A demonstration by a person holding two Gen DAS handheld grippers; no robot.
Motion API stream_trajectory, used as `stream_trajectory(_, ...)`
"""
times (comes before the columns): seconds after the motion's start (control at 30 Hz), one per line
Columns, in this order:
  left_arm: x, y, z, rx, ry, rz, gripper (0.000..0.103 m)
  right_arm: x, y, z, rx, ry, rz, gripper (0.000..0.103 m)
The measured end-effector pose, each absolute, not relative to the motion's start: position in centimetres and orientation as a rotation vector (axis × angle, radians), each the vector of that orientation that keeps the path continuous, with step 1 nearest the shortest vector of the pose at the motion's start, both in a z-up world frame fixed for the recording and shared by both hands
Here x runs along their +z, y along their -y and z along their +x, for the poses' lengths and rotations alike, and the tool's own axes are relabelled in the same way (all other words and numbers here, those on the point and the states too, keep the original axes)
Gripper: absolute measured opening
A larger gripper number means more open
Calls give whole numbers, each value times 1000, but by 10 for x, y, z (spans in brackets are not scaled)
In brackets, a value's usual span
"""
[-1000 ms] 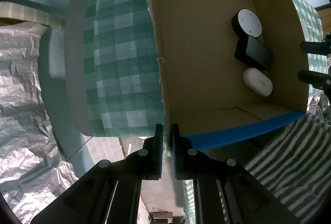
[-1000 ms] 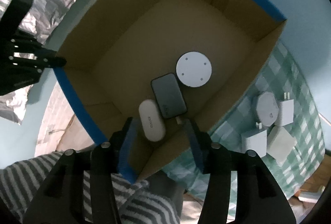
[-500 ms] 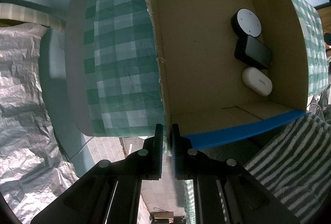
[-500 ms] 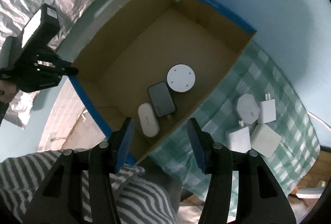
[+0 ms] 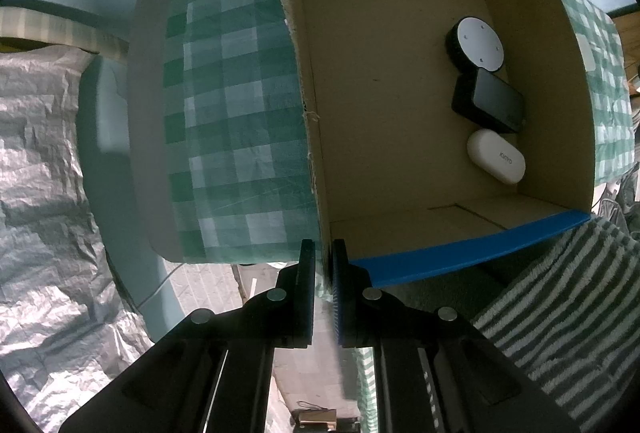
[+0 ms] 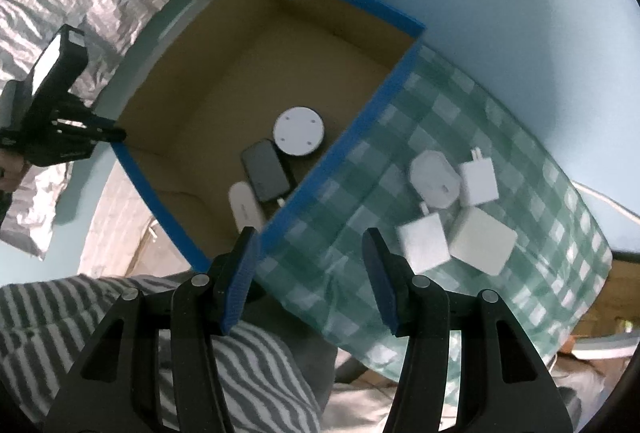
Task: Organize rigid objects
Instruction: 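Move the right gripper back to the white chargers on the cloth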
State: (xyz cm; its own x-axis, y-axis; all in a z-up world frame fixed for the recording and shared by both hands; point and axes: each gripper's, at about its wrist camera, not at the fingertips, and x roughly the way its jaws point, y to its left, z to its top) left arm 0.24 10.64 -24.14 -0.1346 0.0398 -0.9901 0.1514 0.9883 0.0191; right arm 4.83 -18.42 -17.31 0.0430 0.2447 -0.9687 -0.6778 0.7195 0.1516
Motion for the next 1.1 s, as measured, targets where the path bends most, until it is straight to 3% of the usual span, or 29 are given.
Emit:
stream_trajectory(0.13, -241, -106, 2, -96, -1706, 146, 9, -178, 196, 52, 713, -1367, -391, 54)
stream_trajectory(0.23, -241, -107, 2, -96, -1704, 148, 9, -187, 205, 58, 691, -1379, -389, 62)
stream_trajectory(1.1, -242, -104, 2, -90, -1709, 158, 9, -309, 227, 111, 637, -1489, -572, 63)
